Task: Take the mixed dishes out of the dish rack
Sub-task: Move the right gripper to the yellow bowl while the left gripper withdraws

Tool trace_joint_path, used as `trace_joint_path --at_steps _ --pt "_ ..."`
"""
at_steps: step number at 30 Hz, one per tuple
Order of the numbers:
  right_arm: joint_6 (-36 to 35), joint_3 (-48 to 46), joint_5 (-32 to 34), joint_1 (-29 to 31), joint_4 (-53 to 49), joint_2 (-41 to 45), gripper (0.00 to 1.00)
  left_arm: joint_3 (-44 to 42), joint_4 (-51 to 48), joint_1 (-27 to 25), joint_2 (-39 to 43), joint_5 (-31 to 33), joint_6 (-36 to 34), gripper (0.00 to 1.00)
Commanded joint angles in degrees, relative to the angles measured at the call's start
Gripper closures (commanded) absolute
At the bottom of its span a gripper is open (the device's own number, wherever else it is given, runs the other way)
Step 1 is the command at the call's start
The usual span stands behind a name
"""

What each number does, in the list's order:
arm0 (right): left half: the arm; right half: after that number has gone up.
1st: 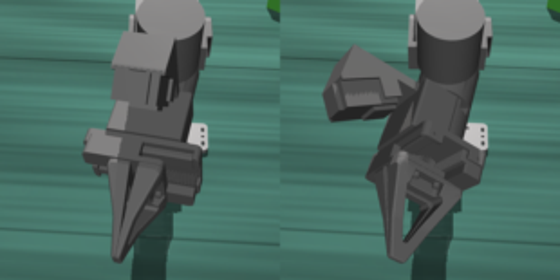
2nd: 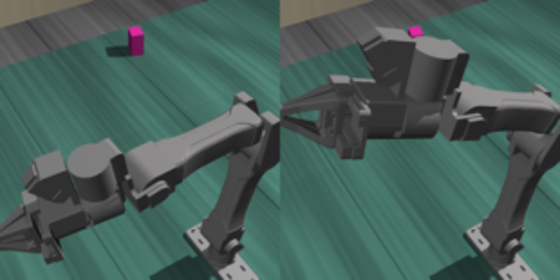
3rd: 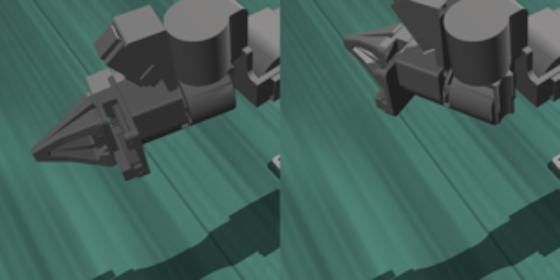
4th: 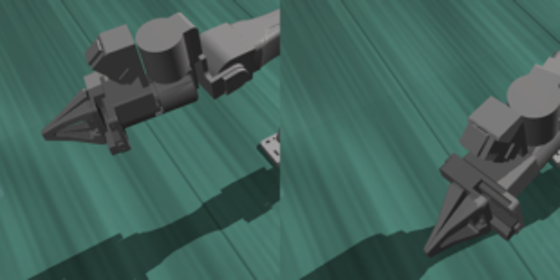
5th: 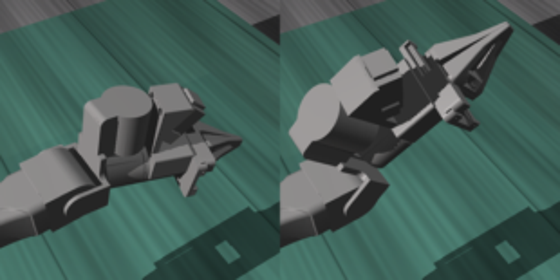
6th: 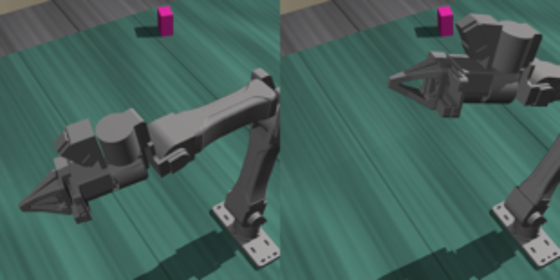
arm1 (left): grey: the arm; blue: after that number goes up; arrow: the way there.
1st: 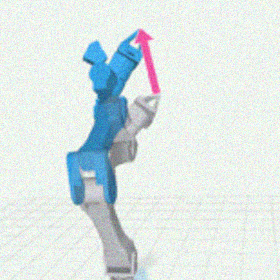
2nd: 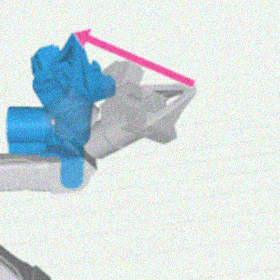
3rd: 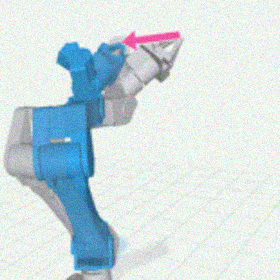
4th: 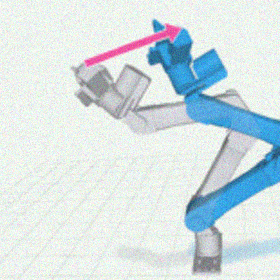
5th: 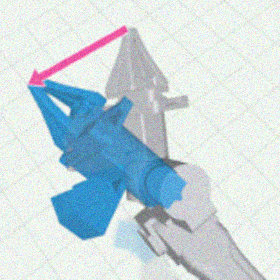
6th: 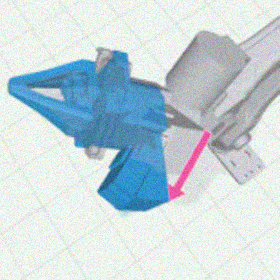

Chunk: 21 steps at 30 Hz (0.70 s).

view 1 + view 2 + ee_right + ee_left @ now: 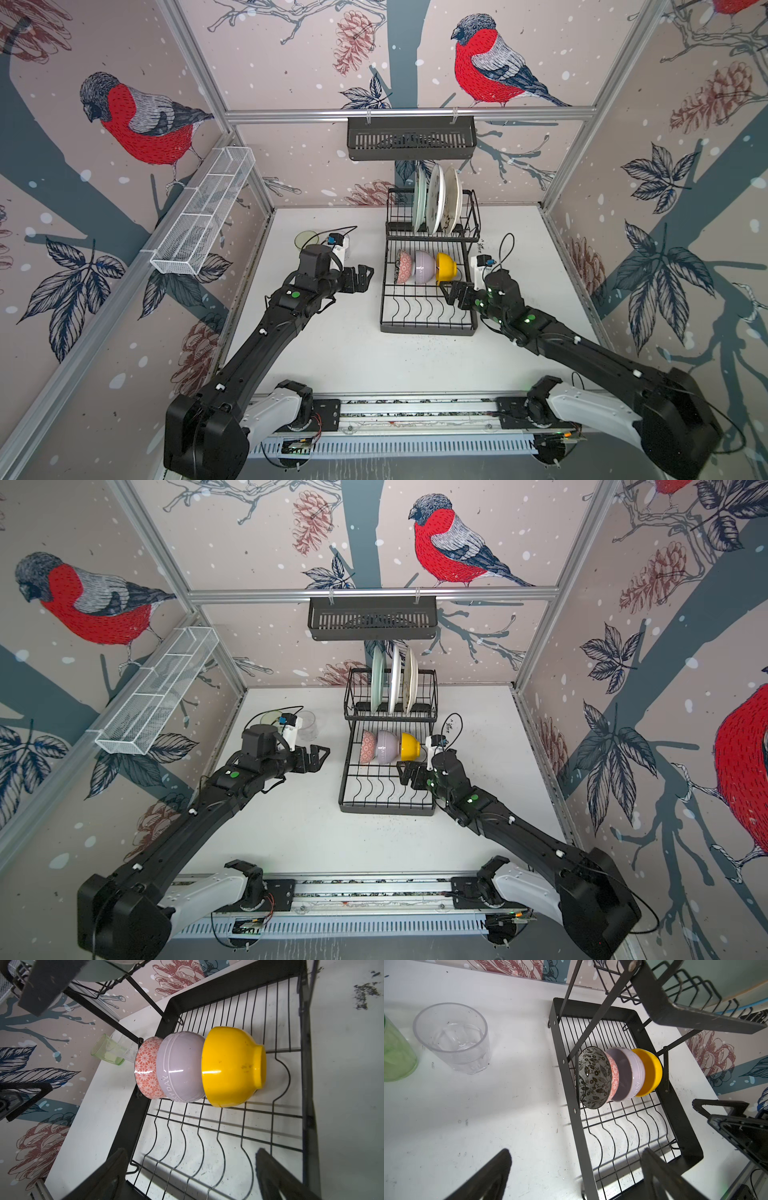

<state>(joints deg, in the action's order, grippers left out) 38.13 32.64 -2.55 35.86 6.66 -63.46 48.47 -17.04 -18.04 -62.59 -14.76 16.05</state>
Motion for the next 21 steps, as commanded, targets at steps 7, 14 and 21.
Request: trace_joint_path --at_steps 7,14,21 --pt "-4.3 2.8 4.2 -0.1 3.4 -6.7 0.12 0.2 2.2 0.9 -0.4 0.0 -0.7 0.03" --pt "-6.8 3.6 6.8 -0.1 5.3 -9.5 0.18 -0.5 3.5 3.4 0.2 -2.8 0.4 0.03" --pt "-8.9 4.2 5.9 -1.1 6.7 -12.9 0.25 -1.0 3.9 3.9 0.1 -3.5 0.7 0.03"
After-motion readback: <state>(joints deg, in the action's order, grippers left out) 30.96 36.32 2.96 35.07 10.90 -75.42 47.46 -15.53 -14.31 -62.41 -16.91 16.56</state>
